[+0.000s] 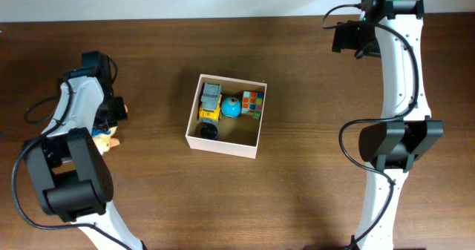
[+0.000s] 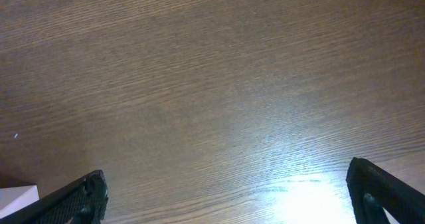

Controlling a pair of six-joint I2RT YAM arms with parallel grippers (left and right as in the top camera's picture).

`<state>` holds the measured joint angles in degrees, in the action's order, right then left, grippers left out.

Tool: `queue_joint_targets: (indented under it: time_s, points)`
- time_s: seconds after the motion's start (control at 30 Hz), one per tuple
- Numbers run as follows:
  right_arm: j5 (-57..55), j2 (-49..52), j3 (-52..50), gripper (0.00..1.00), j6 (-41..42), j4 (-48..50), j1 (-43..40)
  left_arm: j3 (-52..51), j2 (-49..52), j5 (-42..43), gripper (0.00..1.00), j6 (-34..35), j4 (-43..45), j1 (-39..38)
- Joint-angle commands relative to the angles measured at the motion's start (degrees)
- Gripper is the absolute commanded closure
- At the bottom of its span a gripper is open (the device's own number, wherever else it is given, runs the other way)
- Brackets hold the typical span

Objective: Pack container
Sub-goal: 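Move the left gripper left over the plush duck and close on it, then lift the duck and carry it right over the box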

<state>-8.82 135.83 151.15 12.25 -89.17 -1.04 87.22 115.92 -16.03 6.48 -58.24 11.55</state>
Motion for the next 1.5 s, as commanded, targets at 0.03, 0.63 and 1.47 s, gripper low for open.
queue_joint_targets:
  time_s: [0.03, 0.63, 1.47]
  points:
    - [-0.7, -0.4, -0.2, 0.01, 0.7, 0.0, -0.2, 8.6, 0.7, 4.0, 0.98, 0.0, -4.6, -0.3]
    - [-0.7, -0.4, -0.2, 0.01, 0.7, 0.0, -0.2, 37.9, 0.7, 12.4, 0.98, -0.1, -14.7, -11.4]
    - [-0.7, -0.4, -0.2, 0.01, 0.7, 0.0, -0.2, 43.0, 0.7, 12.5, 0.98, -2.1, -18.5, -36.0]
